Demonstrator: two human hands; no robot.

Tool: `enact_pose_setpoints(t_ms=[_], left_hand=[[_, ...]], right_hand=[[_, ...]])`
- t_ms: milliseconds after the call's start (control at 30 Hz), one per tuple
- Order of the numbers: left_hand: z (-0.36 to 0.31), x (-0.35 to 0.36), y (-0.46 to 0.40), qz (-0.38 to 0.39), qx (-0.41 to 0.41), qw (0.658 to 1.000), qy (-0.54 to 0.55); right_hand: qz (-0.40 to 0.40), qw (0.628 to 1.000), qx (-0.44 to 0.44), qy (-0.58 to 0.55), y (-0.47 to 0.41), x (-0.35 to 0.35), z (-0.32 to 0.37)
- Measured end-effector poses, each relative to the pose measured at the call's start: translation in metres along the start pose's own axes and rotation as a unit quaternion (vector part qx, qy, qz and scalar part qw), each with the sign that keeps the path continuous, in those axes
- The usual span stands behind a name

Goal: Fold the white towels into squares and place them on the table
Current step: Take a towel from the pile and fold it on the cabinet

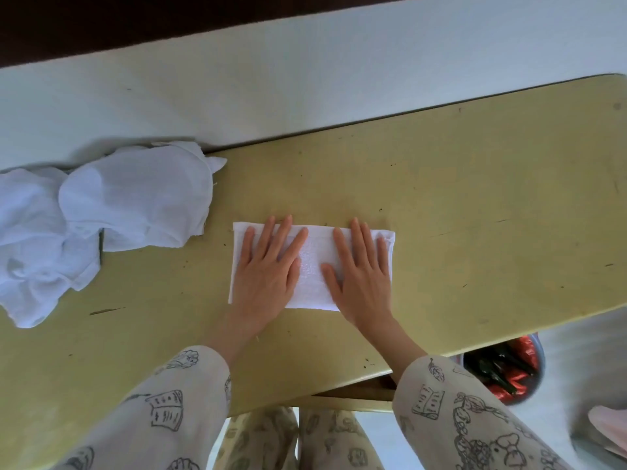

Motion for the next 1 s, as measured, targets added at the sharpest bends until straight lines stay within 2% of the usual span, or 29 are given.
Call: enact_pose_setpoints(t_ms=[133, 267, 400, 467, 533, 600, 667, 833, 1000], left_hand=[[0.005, -0.002, 0.002, -0.030, 0.014, 0.999, -0.002], [0.005, 0.001, 0.002, -0.020, 0.009, 1.000, -0.005], [0.010, -0.008, 0.001, -0.044, 0.010, 0.996, 0.082], [0.027, -0.023, 0.010, -0.108, -0.044, 0.986, 0.123], [0.051, -0.035, 0.026, -0.149, -0.174, 0.966, 0.117], [0.070, -0.034, 0.039, -0.104, -0.320, 0.934, 0.120], [0.074, -0.024, 0.047, -0.023, -0.406, 0.899, 0.160], [0.064, -0.021, 0.040, 0.025, -0.437, 0.871, 0.222], [0.053, -0.029, 0.033, 0.027, -0.395, 0.890, 0.224]], right_hand=[[0.000, 1.000, -0.007, 0.028, 0.002, 0.004, -0.008], [0.003, 0.998, -0.003, 0.056, 0.002, 0.009, -0.008], [0.018, 0.997, 0.001, 0.073, 0.001, 0.011, -0.009], [0.016, 0.997, 0.004, 0.072, 0.001, 0.010, -0.009], [0.005, 0.998, 0.011, 0.061, 0.002, 0.005, -0.004], [-0.008, 0.999, 0.005, 0.040, 0.003, 0.001, 0.009], [-0.005, 0.999, -0.010, 0.031, 0.009, 0.006, 0.024], [0.007, 0.998, 0.007, 0.058, 0.020, 0.019, 0.026], [0.013, 0.997, 0.014, 0.068, 0.020, 0.020, 0.028]])
Point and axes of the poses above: each hand's wrist, its own y-axis away from the middle knuckle, its own x-axis out of the palm, z = x × y, the point moved 7 cm from there along -y, towards the middle knuckle, and after that the axes turned 1 degree about -z, right-handed, at the moved point
